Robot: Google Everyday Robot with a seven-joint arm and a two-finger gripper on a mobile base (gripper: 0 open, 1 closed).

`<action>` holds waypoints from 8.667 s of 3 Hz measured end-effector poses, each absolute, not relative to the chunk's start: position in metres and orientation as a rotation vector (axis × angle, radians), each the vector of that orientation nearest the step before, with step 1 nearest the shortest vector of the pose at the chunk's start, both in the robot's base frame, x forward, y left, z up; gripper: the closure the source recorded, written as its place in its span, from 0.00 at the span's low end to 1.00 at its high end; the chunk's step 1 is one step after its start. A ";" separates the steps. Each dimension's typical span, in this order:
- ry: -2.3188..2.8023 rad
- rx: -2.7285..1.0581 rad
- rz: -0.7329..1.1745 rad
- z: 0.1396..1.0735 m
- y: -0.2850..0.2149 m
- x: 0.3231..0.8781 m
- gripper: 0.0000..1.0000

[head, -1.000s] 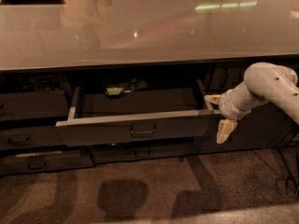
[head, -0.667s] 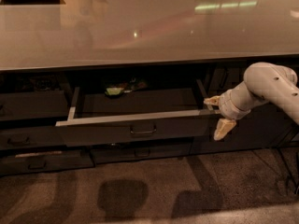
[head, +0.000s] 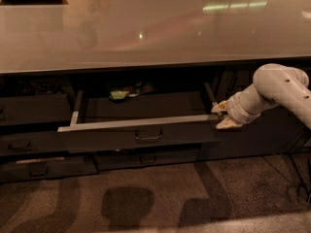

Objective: Open top drawer

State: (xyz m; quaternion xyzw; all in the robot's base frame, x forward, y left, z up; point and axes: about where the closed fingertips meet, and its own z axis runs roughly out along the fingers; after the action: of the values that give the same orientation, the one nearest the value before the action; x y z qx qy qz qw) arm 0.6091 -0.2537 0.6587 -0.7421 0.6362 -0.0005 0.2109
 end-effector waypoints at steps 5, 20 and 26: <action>1.515 -1.932 0.105 0.748 -0.239 0.598 1.00; 1.847 -2.138 -0.035 0.631 -0.223 0.612 0.00; 1.924 -2.056 -0.120 0.637 -0.230 0.591 0.00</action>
Offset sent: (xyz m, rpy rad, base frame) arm -0.0455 0.0196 0.1935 -0.1101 -0.3675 0.0034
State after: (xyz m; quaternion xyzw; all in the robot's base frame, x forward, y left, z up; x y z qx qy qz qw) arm 0.5915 -0.2304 0.6369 -0.7200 0.6737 -0.0419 0.1611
